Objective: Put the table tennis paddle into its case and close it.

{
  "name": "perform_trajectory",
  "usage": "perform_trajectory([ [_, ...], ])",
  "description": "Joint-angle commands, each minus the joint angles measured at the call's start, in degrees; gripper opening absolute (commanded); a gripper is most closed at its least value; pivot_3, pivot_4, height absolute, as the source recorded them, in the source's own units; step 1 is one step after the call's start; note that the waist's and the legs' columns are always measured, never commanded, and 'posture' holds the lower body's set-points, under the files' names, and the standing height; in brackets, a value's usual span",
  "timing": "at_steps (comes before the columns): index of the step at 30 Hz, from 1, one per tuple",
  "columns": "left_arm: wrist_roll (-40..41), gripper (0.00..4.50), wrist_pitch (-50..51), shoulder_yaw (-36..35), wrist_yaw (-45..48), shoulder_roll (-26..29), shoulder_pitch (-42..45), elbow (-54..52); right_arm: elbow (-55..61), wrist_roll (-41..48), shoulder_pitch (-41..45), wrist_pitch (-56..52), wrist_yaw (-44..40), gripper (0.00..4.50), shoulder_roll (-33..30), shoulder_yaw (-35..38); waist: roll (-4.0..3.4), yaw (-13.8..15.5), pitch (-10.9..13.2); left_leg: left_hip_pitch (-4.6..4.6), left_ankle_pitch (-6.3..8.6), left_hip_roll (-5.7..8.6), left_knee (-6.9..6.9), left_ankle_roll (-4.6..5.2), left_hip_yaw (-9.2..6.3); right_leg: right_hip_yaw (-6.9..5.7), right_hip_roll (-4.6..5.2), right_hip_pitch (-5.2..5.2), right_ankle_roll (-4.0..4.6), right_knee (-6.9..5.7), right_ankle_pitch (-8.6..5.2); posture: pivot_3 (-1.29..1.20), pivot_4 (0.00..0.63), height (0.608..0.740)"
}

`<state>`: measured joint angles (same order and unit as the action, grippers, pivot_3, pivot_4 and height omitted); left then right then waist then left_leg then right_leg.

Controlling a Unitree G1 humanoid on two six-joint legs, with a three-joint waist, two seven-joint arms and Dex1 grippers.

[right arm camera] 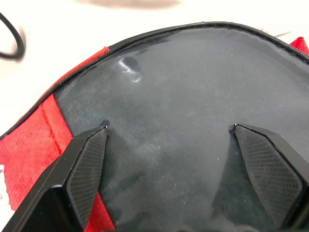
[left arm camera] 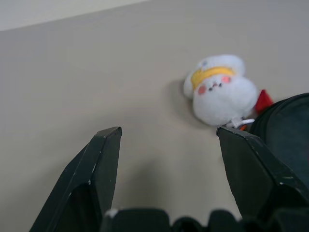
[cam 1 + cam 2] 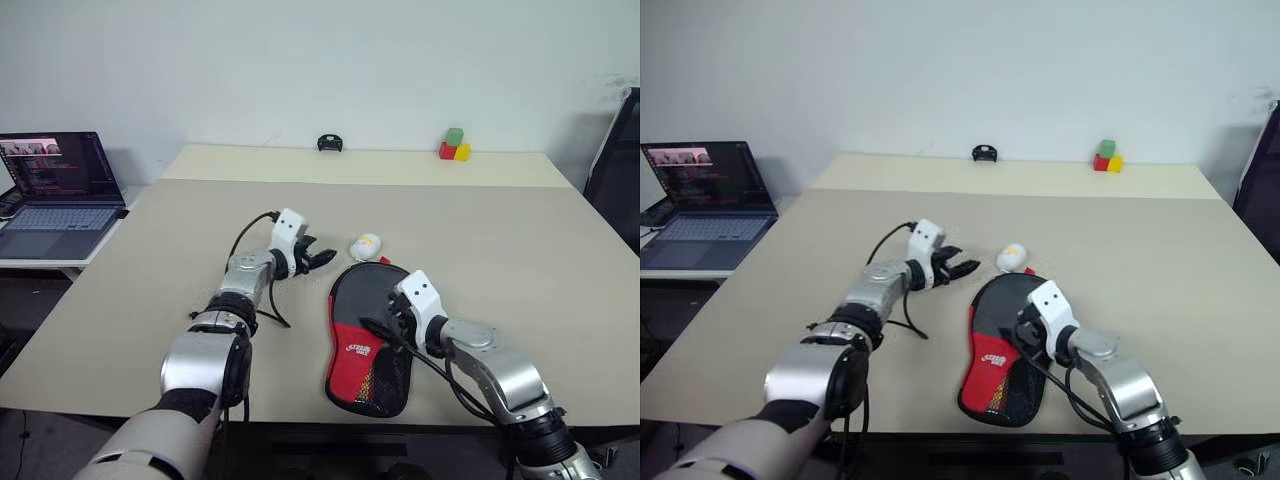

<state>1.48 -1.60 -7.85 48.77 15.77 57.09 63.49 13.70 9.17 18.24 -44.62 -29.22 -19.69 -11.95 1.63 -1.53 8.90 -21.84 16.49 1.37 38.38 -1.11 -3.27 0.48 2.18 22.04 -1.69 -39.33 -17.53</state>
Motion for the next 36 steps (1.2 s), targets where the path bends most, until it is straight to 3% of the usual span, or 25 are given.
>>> perform_trajectory([
  [1,6.0,3.41,7.2,-1.1,3.8,1.5,-9.5,-17.9,-1.4,1.4,-0.8,-2.7,-1.5,4.5,-2.9,3.1,-0.04,-0.2,0.0,0.0,0.0,0.0,-0.01,0.0,0.0,0.01,0.0,0.0,0.0,0.03,0.0,0.0,0.15,0.74],
  [5,11.5,3.41,18.6,0.2,3.5,1.5,-20.9,-40.8,-1.5,3.5,0.3,-2.5,-3.0,4.5,-4.5,5.8,-0.04,-0.2,0.0,-0.05,0.0,-0.06,-0.23,0.0,0.01,0.11,0.02,0.09,0.02,0.2,0.01,0.0,0.15,0.74],
  [10,14.9,3.41,25.9,2.7,4.4,3.4,-27.6,-54.0,-4.5,4.1,3.5,-0.8,-3.4,4.5,-5.0,7.8,-0.04,0.1,0.0,-0.13,0.0,-0.06,-0.23,-0.01,0.02,0.09,0.04,0.1,0.03,0.24,0.02,0.0,0.15,0.74],
  [20,17.3,3.41,28.4,3.8,2.5,4.4,-28.1,-57.1,-12.5,4.5,8.6,4.8,-5.2,4.5,-5.2,8.5,-0.08,0.0,0.0,-0.08,0.0,-0.05,-0.27,0.0,0.08,0.12,0.03,0.08,0.04,0.29,0.02,0.0,0.15,0.74],
  [24,17.5,3.41,28.1,6.7,4.1,3.9,-27.9,-58.5,-8.9,8.9,8.3,3.1,-9.6,4.5,-5.9,9.8,-0.14,0.0,0.1,-0.13,0.0,-0.05,-0.3,0.0,0.09,0.13,0.03,0.13,0.04,0.32,0.02,0.0,0.15,0.74],
  [36,15.3,3.41,22.9,14.4,9.5,5.1,-24.5,-56.1,6.9,21.6,4.9,-5.3,-18.7,4.5,-17.8,16.8,-0.3,-0.1,0.2,-0.14,0.01,-0.06,-0.33,0.02,0.13,0.17,0.01,0.13,0.05,0.33,0.02,0.0,0.15,0.74],
])
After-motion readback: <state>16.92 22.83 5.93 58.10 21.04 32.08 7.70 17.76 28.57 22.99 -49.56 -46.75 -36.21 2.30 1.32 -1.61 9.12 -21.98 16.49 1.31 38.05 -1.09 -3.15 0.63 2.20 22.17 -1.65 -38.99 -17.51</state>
